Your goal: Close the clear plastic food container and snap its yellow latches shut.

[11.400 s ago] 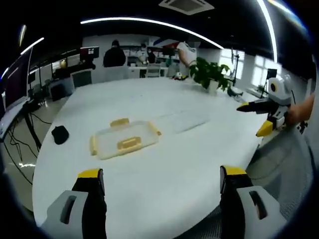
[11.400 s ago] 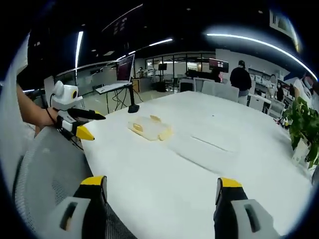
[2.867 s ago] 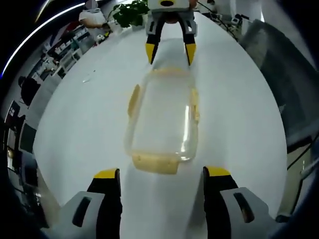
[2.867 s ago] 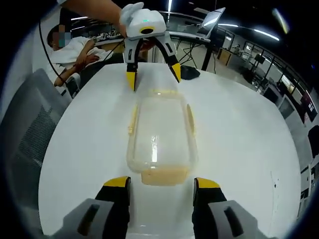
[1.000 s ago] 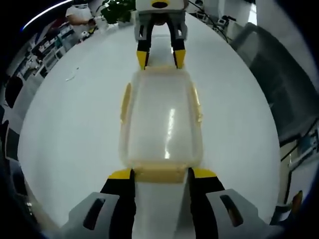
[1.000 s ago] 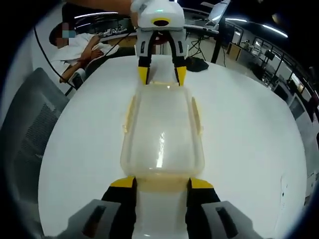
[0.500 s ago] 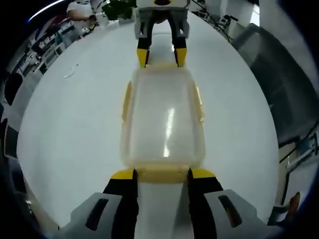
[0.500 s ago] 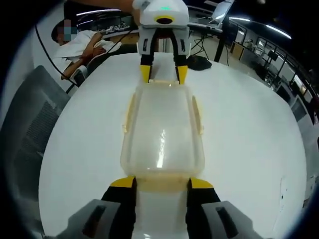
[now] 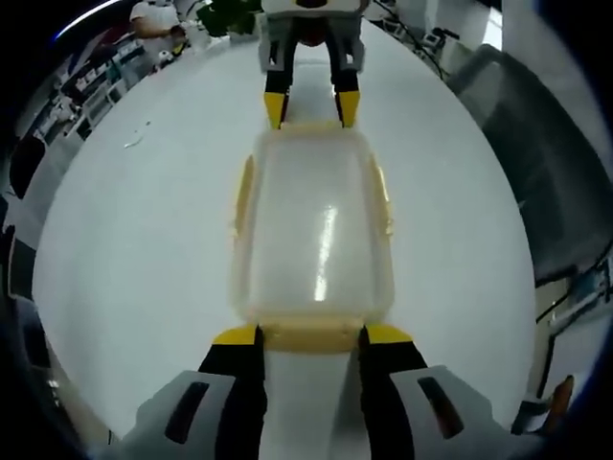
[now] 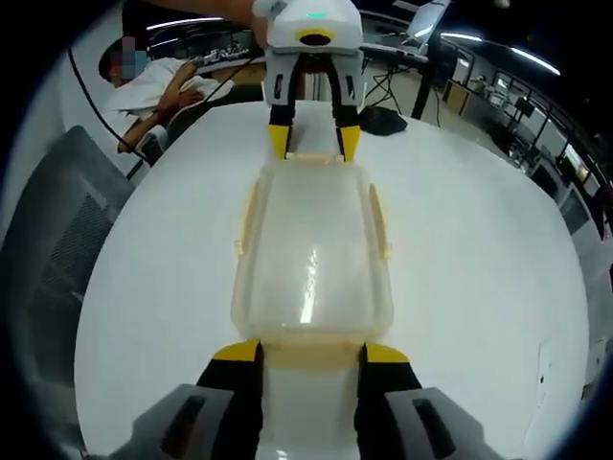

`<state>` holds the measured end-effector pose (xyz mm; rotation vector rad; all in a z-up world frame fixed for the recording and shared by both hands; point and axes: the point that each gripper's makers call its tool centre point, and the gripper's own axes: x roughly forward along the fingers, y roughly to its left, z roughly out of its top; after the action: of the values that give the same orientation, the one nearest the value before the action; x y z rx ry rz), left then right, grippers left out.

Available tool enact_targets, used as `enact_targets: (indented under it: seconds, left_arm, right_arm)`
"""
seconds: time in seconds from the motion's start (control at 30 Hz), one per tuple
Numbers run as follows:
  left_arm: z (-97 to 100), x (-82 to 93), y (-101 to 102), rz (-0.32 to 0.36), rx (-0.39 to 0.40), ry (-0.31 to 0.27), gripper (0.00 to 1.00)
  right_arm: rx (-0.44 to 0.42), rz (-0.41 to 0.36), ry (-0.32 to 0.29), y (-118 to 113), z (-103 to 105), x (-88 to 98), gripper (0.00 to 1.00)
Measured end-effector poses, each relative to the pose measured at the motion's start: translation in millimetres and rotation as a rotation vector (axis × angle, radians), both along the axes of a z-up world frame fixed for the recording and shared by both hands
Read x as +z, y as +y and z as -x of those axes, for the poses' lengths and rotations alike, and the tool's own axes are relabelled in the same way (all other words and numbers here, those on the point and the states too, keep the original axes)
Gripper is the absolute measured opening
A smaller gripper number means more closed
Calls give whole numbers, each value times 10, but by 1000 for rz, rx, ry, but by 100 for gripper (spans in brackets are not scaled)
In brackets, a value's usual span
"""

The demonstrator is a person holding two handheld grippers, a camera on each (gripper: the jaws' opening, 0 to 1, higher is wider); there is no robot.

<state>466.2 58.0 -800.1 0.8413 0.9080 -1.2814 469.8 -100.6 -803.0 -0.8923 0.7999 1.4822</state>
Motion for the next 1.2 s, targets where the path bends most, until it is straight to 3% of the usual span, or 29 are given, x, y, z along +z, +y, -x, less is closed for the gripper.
enact_targets:
  seconds: [0.23, 0.47, 0.83, 1.2]
  left_arm:
    - [-5, -1, 10, 4, 32, 7, 34]
    - [20, 7, 31, -38, 50, 5, 34]
    - [66, 210, 36, -48, 48, -12, 34]
    - [57, 392, -121, -45, 36, -42, 34]
  right_arm:
    - [-6, 7, 3, -8, -11, -2, 33]
    - [-5, 8, -1, 13, -1, 39, 33]
    - [-1, 1, -20, 19, 45, 211, 33]
    - [-14, 7, -42, -151, 47, 403, 33]
